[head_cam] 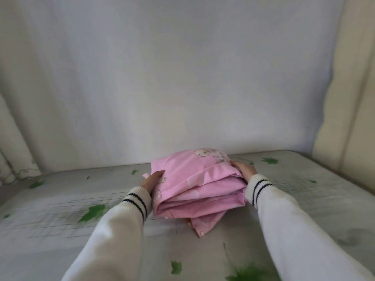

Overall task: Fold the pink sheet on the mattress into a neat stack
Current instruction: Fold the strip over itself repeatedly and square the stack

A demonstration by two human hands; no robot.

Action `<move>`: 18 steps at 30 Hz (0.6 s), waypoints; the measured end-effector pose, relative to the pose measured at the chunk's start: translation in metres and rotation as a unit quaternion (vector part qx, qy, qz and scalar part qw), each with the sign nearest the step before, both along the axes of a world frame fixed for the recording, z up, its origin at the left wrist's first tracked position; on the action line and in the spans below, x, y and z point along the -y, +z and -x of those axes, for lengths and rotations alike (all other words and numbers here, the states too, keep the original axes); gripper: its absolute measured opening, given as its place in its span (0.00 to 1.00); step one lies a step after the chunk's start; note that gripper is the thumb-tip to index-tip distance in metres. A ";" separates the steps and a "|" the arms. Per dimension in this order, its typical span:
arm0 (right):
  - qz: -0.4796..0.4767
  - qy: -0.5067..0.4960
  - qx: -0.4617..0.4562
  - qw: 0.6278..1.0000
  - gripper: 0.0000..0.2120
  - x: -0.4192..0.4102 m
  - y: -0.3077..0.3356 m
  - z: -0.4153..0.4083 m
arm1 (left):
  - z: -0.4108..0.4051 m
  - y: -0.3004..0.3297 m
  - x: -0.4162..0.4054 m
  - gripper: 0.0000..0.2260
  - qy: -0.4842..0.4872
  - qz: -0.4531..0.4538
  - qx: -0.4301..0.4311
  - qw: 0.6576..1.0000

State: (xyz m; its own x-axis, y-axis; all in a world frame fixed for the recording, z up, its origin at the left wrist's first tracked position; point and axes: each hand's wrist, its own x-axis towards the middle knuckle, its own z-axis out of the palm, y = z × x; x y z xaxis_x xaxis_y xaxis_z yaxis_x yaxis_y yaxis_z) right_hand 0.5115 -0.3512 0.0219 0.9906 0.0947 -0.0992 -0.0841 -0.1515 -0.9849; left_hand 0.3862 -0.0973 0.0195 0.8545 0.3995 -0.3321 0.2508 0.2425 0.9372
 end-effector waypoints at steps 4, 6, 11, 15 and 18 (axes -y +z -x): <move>-0.002 -0.011 0.011 1.000 0.14 0.022 0.006 -0.011 | -0.029 0.009 0.018 0.10 -0.023 0.000 0.024 0.999; -0.015 -0.020 -0.003 1.000 0.12 0.034 0.008 -0.018 | -0.044 0.012 0.027 0.09 -0.025 -0.009 0.032 0.999; -0.039 -0.035 -0.007 0.999 0.08 0.065 0.010 -0.040 | -0.085 0.013 0.050 0.12 -0.034 -0.027 0.044 0.998; -0.037 -0.046 0.016 0.998 0.05 0.090 0.008 -0.065 | -0.119 0.008 0.071 0.25 -0.056 -0.004 0.036 0.998; -0.048 -0.053 0.025 0.997 0.04 0.110 0.002 -0.094 | -0.135 0.008 0.094 0.13 -0.073 0.028 0.043 0.996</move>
